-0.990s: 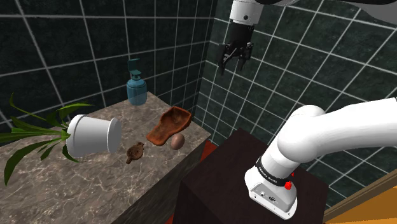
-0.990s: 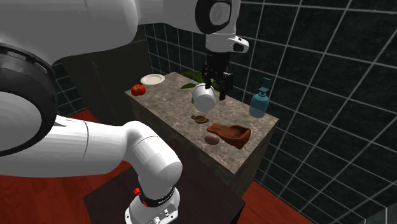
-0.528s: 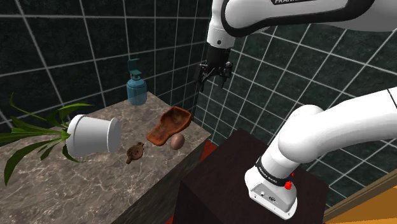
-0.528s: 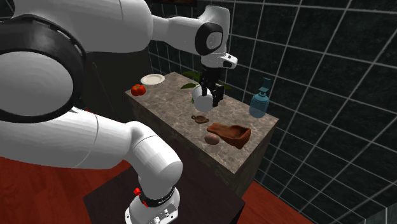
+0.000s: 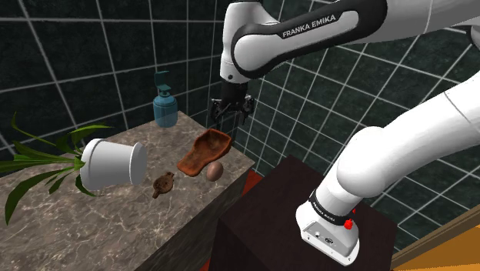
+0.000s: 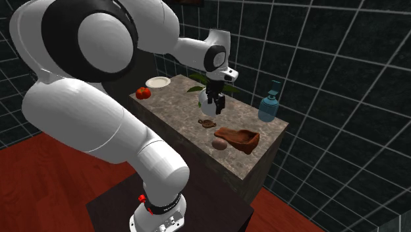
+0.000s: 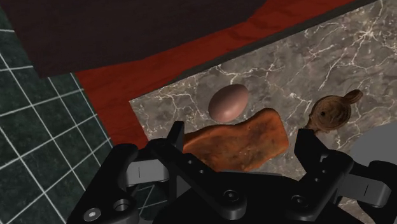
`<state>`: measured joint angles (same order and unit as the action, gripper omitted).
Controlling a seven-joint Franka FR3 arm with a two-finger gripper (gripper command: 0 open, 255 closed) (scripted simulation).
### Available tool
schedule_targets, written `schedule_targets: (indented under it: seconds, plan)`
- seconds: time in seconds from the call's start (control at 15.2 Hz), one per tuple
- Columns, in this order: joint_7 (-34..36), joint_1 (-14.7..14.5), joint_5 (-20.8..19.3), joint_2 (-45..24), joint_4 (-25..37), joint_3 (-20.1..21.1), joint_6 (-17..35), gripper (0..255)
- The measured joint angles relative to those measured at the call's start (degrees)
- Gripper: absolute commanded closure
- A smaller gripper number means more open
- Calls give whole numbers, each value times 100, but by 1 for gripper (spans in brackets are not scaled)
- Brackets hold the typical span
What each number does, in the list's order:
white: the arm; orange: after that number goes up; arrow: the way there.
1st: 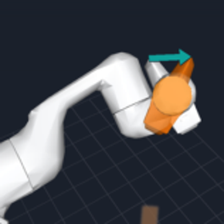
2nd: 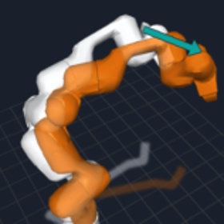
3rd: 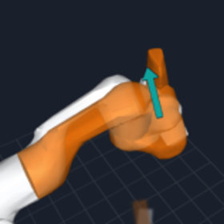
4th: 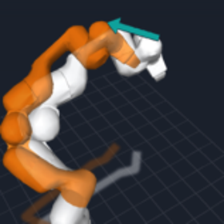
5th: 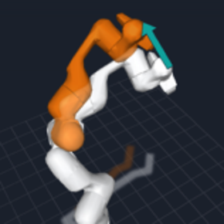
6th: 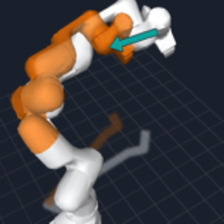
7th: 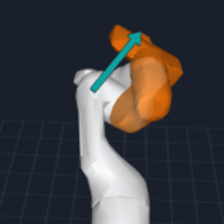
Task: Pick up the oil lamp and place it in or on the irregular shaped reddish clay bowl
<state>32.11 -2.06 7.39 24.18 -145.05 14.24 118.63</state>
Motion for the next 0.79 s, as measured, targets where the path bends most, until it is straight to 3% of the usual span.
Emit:
schedule_targets:
  seconds: [0.46, 0.79]
  plan:
    - [1001, 14, -213, -1549, 373, 524, 1180, 0]
    - [1878, -44, -728, -2769, 917, 710, 1804, 0]
